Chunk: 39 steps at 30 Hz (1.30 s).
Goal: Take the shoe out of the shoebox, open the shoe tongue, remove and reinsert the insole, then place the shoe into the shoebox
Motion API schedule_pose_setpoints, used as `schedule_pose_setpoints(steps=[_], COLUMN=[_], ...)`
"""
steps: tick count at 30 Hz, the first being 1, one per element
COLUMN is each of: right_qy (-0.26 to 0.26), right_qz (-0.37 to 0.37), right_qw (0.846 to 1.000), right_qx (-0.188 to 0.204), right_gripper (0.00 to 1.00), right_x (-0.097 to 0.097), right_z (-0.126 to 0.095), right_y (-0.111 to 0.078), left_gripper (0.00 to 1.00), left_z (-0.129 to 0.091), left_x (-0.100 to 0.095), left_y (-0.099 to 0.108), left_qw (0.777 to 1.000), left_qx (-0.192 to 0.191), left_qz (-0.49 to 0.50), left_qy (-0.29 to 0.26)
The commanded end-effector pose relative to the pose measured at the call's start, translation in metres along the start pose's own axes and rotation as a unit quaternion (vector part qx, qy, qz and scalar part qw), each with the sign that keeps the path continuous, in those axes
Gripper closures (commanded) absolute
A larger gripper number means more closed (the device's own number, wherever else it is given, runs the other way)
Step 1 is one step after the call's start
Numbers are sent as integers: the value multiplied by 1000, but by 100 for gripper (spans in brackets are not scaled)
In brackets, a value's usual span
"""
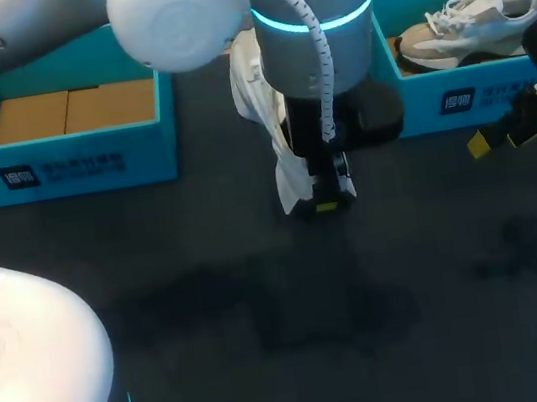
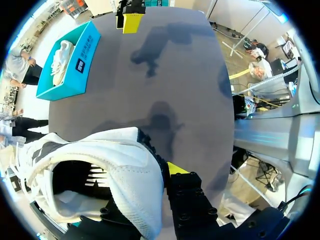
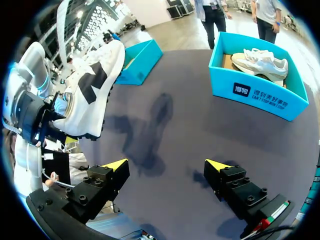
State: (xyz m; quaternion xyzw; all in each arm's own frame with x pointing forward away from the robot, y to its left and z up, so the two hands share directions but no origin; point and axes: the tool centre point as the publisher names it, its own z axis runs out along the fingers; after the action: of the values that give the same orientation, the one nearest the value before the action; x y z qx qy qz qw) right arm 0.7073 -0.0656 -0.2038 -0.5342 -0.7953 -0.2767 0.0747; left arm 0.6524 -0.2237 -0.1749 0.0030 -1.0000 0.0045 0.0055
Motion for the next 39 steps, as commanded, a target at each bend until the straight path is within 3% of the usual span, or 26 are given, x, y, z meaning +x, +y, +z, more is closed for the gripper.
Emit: schedule_pose_setpoints(steps=[1,13,19,29,39], right_qy=[-1,-1,-1,-1,-1], right_qz=[0,0,0,0,0], right_qw=[1000,1000,1000,1000,1000], right_qx=[0,0,0,0,0], right_gripper=[0,0,0,0,0], right_x=[0,0,0,0,0], right_z=[0,0,0,0,0], right_y=[-1,-1,-1,-1,-1], left_gripper=[100,100,100,100,100], left_z=[-7,-13,-12,-19,-12], left_x=[-5,-19,-36,-65,-99], left_y=[9,43,77,130,183], left_qw=[1000,999,998,998,997], left_qx=[-3,-4,-5,-6,-4], left_qz=[5,7,18,32,48], left_qy=[8,39,62,60,63])
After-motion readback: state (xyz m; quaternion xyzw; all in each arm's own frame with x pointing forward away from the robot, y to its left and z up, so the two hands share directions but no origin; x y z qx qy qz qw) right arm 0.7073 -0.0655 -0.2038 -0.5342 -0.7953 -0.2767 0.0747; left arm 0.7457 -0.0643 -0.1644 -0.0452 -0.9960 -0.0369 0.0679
